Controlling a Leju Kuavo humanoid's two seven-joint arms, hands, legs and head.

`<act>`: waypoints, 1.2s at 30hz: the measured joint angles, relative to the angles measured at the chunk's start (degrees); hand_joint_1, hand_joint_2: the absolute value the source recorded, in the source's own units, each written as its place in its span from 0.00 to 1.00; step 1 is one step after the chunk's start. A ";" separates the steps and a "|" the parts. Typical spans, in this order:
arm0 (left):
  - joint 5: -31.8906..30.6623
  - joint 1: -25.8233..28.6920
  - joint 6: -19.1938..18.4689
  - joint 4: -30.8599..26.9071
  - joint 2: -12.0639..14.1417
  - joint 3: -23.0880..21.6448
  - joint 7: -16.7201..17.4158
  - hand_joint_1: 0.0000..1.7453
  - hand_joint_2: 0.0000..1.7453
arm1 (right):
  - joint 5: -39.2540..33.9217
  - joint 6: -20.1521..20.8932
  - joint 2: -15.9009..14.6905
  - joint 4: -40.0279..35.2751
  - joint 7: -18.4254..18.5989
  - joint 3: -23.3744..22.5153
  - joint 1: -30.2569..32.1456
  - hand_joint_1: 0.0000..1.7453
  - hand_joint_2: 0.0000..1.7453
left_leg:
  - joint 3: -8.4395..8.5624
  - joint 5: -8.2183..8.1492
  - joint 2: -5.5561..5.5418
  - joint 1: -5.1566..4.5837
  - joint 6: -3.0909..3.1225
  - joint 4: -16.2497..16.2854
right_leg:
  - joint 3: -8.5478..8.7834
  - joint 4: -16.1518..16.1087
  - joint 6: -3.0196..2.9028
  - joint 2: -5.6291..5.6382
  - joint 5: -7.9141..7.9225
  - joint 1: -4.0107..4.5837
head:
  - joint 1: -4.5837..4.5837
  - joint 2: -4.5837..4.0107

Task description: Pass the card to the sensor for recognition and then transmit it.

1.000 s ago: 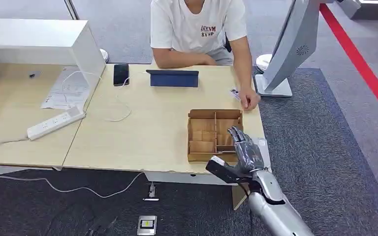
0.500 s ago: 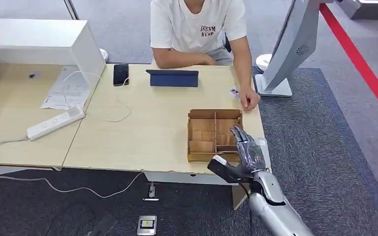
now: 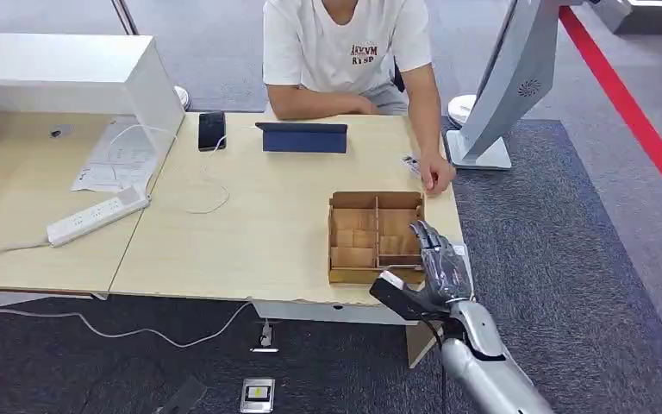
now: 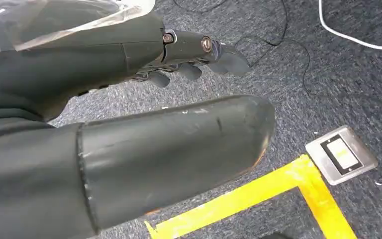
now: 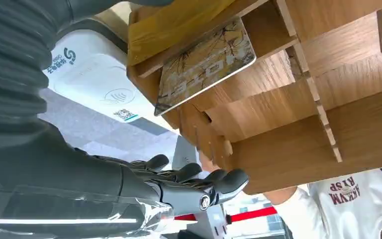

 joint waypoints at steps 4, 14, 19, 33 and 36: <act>-0.07 0.00 0.24 0.00 0.00 0.00 0.02 0.00 0.00 | -0.11 0.09 -0.15 0.00 0.50 0.00 0.09 1.00 1.00 | 0.00 0.00 0.01 0.00 0.00 0.00 | -0.01 0.00 0.00 0.00 0.00 0.00 | 0.00 0.00; -0.28 -0.03 0.35 0.00 0.00 0.00 0.09 0.00 0.00 | -0.31 1.27 -0.15 -0.02 0.52 0.00 0.24 1.00 1.00 | 0.00 0.00 0.01 0.00 0.00 0.00 | 0.00 0.00 0.00 0.00 0.00 0.00 | 0.02 0.00; -0.33 -0.08 0.35 0.00 0.00 0.00 0.33 0.00 0.00 | -0.37 2.65 -0.11 -0.35 0.52 0.00 0.18 1.00 1.00 | 0.00 0.00 0.00 0.00 0.00 0.00 | 0.01 0.00 0.00 0.00 0.00 0.00 | 0.02 0.00; -0.17 -0.17 -0.04 0.00 0.00 0.00 0.39 0.00 0.00 | 0.11 3.41 0.85 -0.48 -0.04 0.13 -0.58 1.00 1.00 | 0.00 0.00 0.00 0.00 0.00 0.00 | 0.01 0.00 0.00 0.00 0.00 0.00 | 0.02 0.00; -0.17 -0.17 0.20 0.00 -0.07 0.00 0.37 0.00 0.00 | -0.42 2.99 1.27 -0.48 -0.92 0.13 -1.00 1.00 1.00 | 0.00 0.00 -0.01 0.00 0.00 0.00 | 0.01 0.00 0.00 0.00 0.00 0.00 | 0.00 0.00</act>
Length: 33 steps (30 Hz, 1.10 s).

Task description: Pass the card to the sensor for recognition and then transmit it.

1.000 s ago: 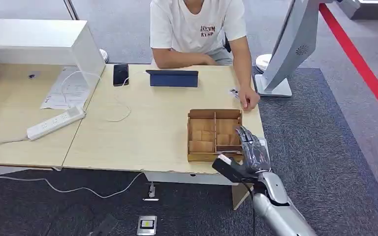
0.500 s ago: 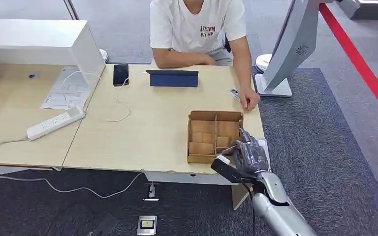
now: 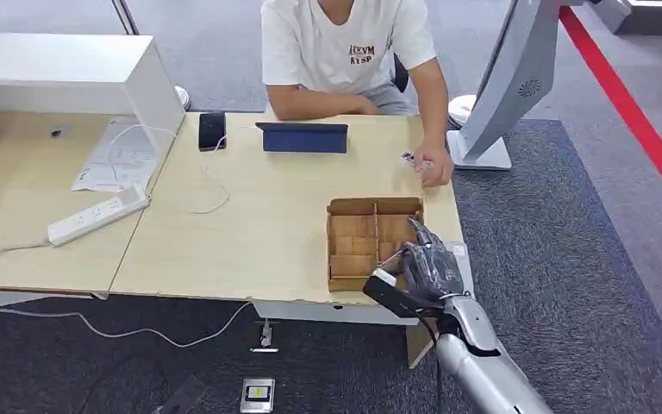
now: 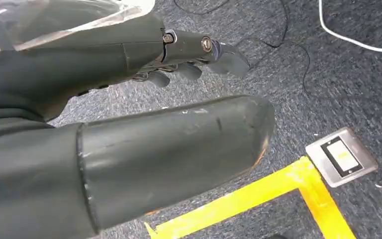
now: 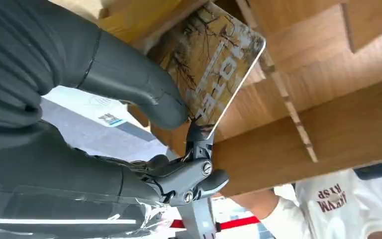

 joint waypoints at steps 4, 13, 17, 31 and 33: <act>-0.17 0.00 0.11 0.00 0.00 0.00 -0.37 0.00 0.00 | -1.92 -1.77 0.26 -0.28 -1.31 -0.28 -0.77 1.00 1.00 | 0.00 0.00 0.01 0.00 0.00 0.00 | 0.00 0.00 0.00 0.00 0.00 0.00 | 0.00 0.00; -0.98 -0.07 0.35 0.00 -0.02 0.00 -0.64 0.00 0.00 | -4.92 -1.46 -1.20 -5.96 -2.80 -3.67 -4.85 1.00 1.00 | 0.03 0.00 0.01 -0.01 0.00 0.01 | 0.01 0.00 0.00 0.00 0.01 -0.01 | 0.02 0.00; -0.83 -0.07 0.66 0.00 -0.02 0.00 -0.90 0.00 0.00 | -4.96 -1.46 -1.73 -8.00 -2.80 -4.72 -5.13 1.00 1.00 | 0.02 0.00 0.01 -0.01 0.00 0.01 | 0.01 0.00 0.00 0.00 0.01 -0.01 | 0.00 0.00; -3.96 -3.27 -3.13 0.00 1.27 -0.18 3.10 0.00 0.00 | -5.57 0.00 -1.88 -7.80 -5.86 -7.21 -12.61 1.00 1.00 | 0.01 0.04 -0.01 -0.01 -0.01 0.01 | 0.02 0.04 0.00 0.00 0.03 -0.01 | 0.00 0.00; -4.98 -3.80 -3.69 0.00 1.27 -0.35 3.76 0.00 0.00 | -5.46 0.09 -1.79 -6.12 -7.27 -7.30 -14.82 1.00 1.00 | 0.00 0.04 -0.01 -0.01 -0.01 0.02 | 0.00 0.04 0.00 0.00 0.03 -0.01 | 0.02 0.00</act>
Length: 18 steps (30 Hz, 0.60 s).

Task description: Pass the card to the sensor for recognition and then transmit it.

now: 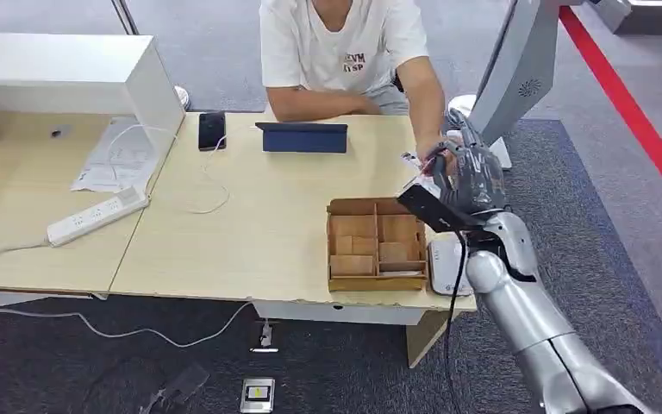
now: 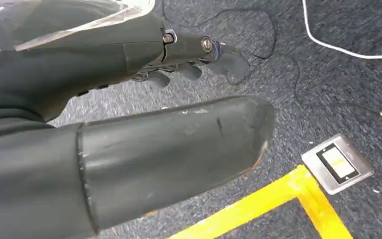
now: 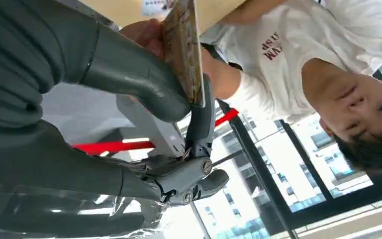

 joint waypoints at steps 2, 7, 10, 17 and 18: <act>-0.59 -0.53 -0.39 -0.07 0.00 -0.07 0.50 0.00 0.00 | 0.00 0.09 0.09 1.99 -1.09 -0.11 -2.47 1.00 1.00 | 0.00 0.00 0.00 0.00 0.00 0.00 | 0.01 0.00 0.00 0.00 0.00 0.00 | 0.00 0.00; -1.12 -1.32 -0.98 -0.26 0.00 -0.52 0.92 0.00 0.00 | 0.37 0.11 0.81 6.67 -1.90 -0.33 -7.03 1.00 1.00 | 0.00 0.00 -0.01 0.01 0.00 0.00 | 0.01 0.00 0.00 0.00 0.01 0.00 | 0.00 0.00; -1.47 -1.48 -1.51 -0.44 0.02 -0.94 1.03 0.00 0.00 | 1.33 0.00 1.64 9.75 -1.99 -0.33 -9.12 1.00 1.00 | 0.00 0.00 0.00 0.01 0.00 0.00 | 0.00 0.02 0.00 0.00 0.01 0.01 | -0.02 0.00; -3.00 -2.42 -2.16 -0.61 0.02 -1.36 1.79 0.00 0.00 | 1.68 -0.20 2.84 14.54 -1.53 -0.33 -10.68 0.01 1.00 | 0.00 0.00 -0.01 0.01 0.00 0.00 | 0.00 0.01 0.00 0.00 0.00 0.01 | 0.00 0.00; -3.02 -2.47 -2.16 -0.68 0.02 -1.38 1.82 0.00 0.00 | 1.62 -0.20 2.95 15.00 -1.51 -0.33 -10.75 0.00 1.00 | 0.00 0.00 -0.01 0.01 0.00 0.00 | 0.00 0.01 0.00 0.00 0.00 0.01 | -0.02 0.00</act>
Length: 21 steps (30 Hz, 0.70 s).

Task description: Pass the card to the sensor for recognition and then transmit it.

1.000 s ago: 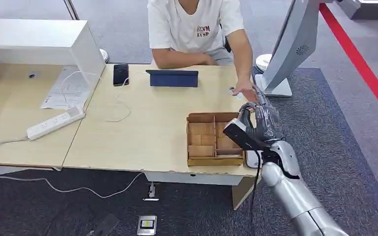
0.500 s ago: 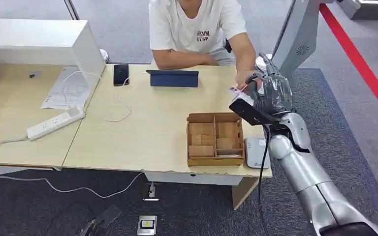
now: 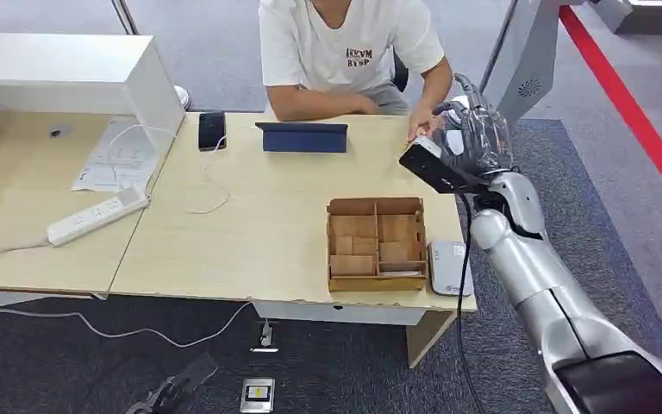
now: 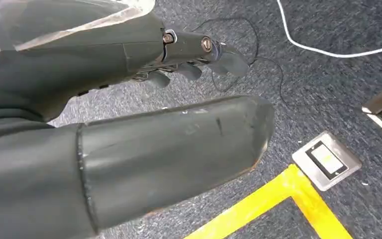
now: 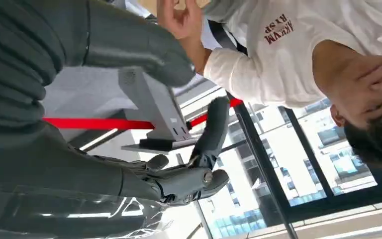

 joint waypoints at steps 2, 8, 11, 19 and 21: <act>-0.07 -0.04 0.00 -0.04 0.00 0.00 0.04 0.00 0.00 | 0.00 -0.02 0.02 0.31 0.00 0.00 -0.08 0.00 1.00 | 0.00 0.00 0.00 0.00 0.00 0.00 | 0.00 0.00 0.00 0.00 0.00 0.00 | 0.02 0.00; -0.35 -0.32 0.00 -0.26 0.00 -0.18 0.28 0.00 0.00 | -1.00 -1.87 0.68 2.97 -1.00 -0.02 -0.39 0.00 1.00 | 0.01 0.00 0.01 0.00 0.00 0.01 | -0.01 0.00 0.00 0.00 0.00 0.00 | 0.00 0.00; -1.42 -0.38 0.02 -0.31 0.00 -0.22 -0.24 0.00 0.00 | -3.79 -7.88 0.42 3.24 -4.84 -0.42 -0.34 0.00 0.00 | 0.00 0.00 0.01 0.00 0.00 0.03 | -0.04 0.00 0.00 0.00 0.00 0.00 | 0.02 0.00; -1.68 1.23 2.47 -0.28 0.26 -0.17 -4.06 0.00 0.00 | -9.27 -17.92 -4.17 -4.76 -18.88 -11.16 3.88 0.00 1.00 | 0.02 -0.03 -0.04 -0.04 0.03 0.06 | -0.01 -0.07 0.01 0.00 0.00 -0.03 | 0.02 0.00; -0.87 1.72 2.91 -0.28 0.39 0.13 -4.24 0.00 0.00 | -10.01 -17.94 -5.27 -7.06 -21.05 -15.83 5.25 0.00 1.00 | 0.03 -0.03 -0.02 -0.05 0.03 0.08 | -0.03 -0.09 0.02 0.00 0.00 -0.05 | 0.00 0.00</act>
